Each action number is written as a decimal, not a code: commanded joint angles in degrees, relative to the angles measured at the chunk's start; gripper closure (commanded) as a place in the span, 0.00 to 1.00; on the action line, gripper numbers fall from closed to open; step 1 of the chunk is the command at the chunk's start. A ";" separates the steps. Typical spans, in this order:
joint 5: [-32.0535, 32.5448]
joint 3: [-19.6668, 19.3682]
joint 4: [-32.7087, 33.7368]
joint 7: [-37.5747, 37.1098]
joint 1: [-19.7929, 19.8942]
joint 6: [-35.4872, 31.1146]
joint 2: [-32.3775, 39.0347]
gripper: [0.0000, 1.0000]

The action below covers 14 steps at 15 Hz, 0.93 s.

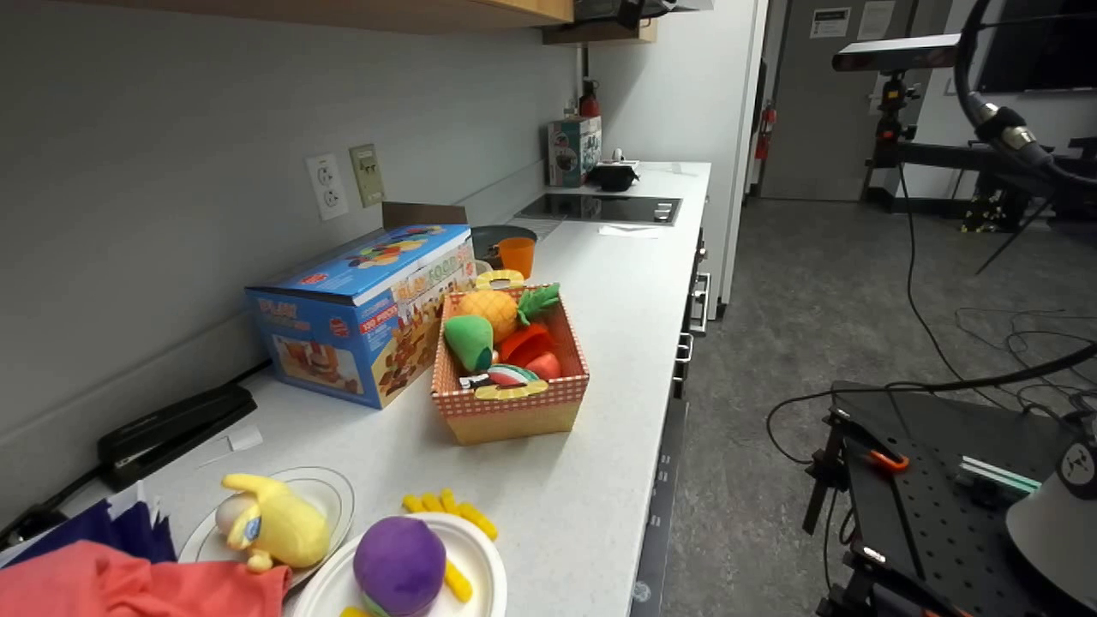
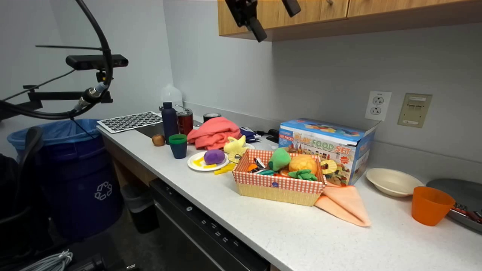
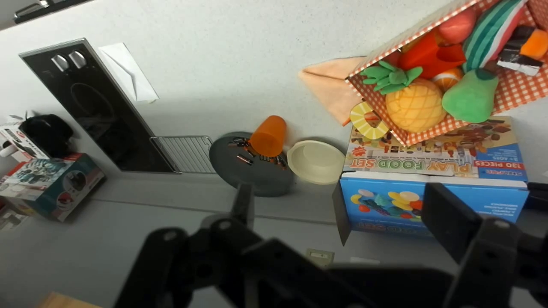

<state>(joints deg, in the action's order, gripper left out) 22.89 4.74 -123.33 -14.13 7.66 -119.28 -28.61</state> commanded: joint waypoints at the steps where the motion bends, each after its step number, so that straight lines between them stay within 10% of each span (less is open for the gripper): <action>1: 0.23 -0.49 1.88 2.42 -0.89 0.48 1.25 0.00; 14: 1.43 -0.74 2.68 1.17 0.43 0.09 1.91 0.00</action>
<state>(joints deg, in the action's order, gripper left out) 22.86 4.57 -122.81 -12.64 7.55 -119.28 -27.76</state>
